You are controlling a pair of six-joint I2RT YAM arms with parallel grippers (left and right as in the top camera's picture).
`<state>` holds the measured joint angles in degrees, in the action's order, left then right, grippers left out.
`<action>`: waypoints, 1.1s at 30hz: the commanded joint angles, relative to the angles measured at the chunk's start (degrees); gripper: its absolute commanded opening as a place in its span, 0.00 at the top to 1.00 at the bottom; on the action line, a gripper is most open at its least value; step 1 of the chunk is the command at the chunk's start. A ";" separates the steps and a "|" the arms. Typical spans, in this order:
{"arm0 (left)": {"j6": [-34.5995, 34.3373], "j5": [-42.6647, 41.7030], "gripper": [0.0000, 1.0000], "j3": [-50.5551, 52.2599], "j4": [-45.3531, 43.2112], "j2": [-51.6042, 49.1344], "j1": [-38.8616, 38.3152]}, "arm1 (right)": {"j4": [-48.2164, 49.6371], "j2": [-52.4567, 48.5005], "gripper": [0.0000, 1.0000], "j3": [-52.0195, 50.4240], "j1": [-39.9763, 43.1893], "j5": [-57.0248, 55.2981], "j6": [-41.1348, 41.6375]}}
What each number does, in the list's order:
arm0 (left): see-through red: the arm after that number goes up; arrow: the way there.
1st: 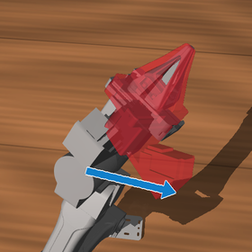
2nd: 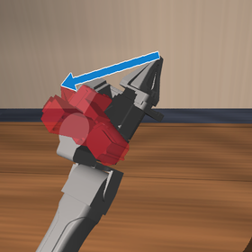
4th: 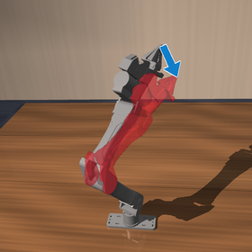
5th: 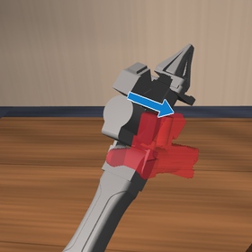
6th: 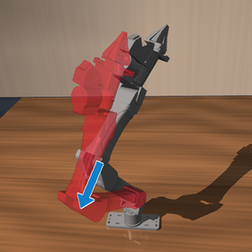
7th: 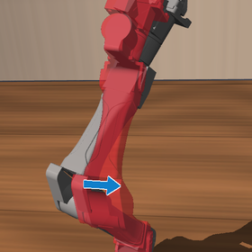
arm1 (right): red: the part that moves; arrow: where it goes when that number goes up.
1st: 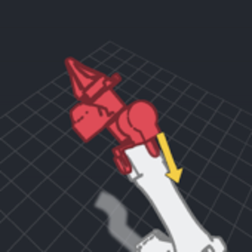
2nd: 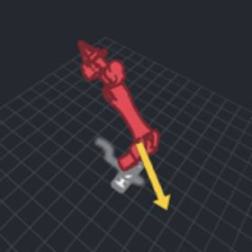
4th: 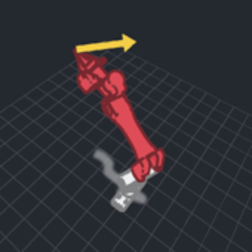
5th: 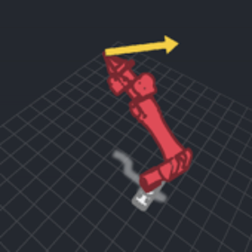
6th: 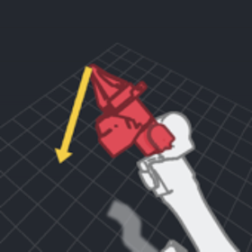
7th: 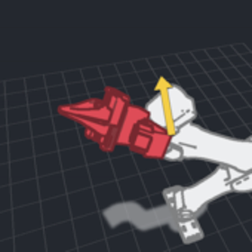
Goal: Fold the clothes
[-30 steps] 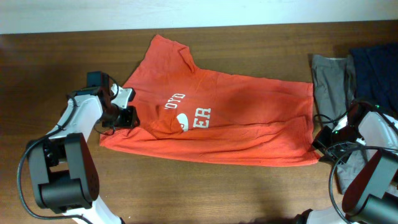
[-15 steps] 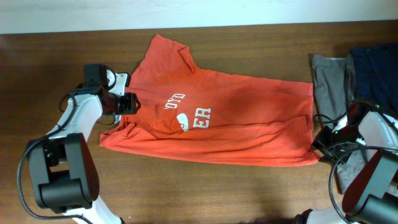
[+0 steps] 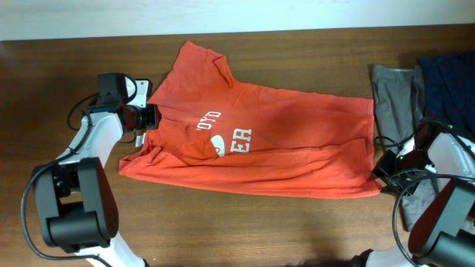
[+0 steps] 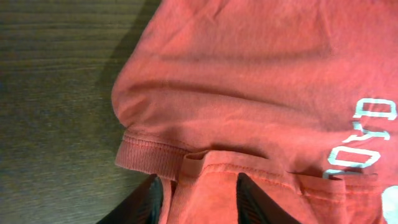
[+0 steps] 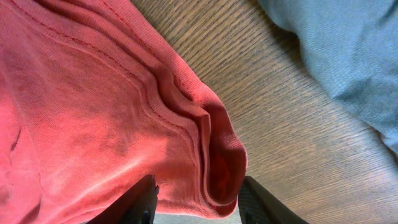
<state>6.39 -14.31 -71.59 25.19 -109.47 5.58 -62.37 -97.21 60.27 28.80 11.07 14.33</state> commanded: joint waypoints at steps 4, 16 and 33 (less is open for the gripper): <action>0.11 -0.04 0.65 -1.05 -0.33 -3.34 0.13 | -0.04 0.94 0.53 0.92 0.37 0.37 -0.55; 0.09 -1.33 0.75 -1.11 -2.32 -3.91 0.13 | -0.04 0.94 0.52 0.92 0.37 0.35 -0.55; 0.09 -1.40 1.00 -1.11 -2.91 -3.91 0.04 | -0.07 0.94 0.52 0.92 0.37 0.35 -0.55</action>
<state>6.28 -14.74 -71.59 22.46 -112.97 5.58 -62.37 -97.21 60.27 28.80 11.07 14.26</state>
